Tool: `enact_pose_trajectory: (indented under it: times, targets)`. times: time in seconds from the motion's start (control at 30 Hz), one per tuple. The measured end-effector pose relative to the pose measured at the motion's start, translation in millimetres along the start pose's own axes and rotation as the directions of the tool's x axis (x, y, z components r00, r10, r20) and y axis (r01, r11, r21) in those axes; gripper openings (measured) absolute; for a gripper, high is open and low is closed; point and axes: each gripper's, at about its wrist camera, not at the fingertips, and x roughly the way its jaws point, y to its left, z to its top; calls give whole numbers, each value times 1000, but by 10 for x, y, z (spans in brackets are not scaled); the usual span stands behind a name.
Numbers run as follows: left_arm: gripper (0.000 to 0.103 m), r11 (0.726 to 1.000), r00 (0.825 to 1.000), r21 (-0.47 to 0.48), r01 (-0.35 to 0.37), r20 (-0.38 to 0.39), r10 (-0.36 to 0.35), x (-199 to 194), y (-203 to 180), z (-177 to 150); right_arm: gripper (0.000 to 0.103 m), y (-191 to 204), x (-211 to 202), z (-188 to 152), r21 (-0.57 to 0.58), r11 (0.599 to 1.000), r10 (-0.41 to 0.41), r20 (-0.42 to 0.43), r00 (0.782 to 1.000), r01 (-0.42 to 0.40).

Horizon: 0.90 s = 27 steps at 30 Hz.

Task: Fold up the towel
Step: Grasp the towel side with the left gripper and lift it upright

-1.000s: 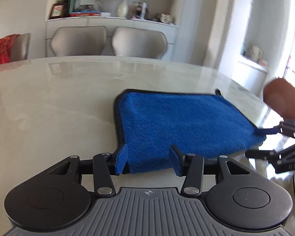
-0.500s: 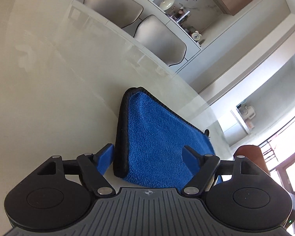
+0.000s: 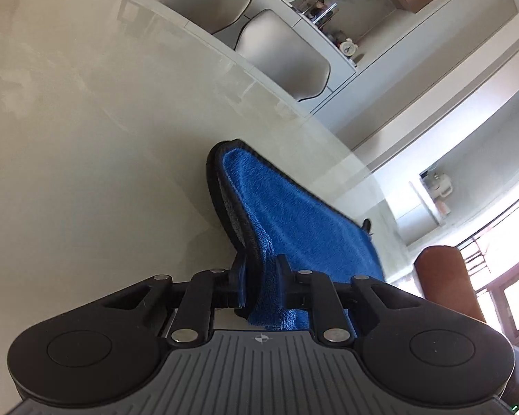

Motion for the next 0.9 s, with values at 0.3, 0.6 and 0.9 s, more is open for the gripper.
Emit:
enact_pose_trajectory:
  times: [0.3,0.6,0.9]
  targets:
    - [16,998,998,-12,61,-16,-61,44,-125,96,89,992,-70,317,-391,920,54,200,978,29]
    - [17,995,995,-41,95,-22,-96,25,-40,187,37,1376,545,601,-396,918,51,88,995,-12]
    - [39,995,995,-21,101,-23,-101,21,-81,261,17,1426,683,643,-403,915,59,121,991,-5]
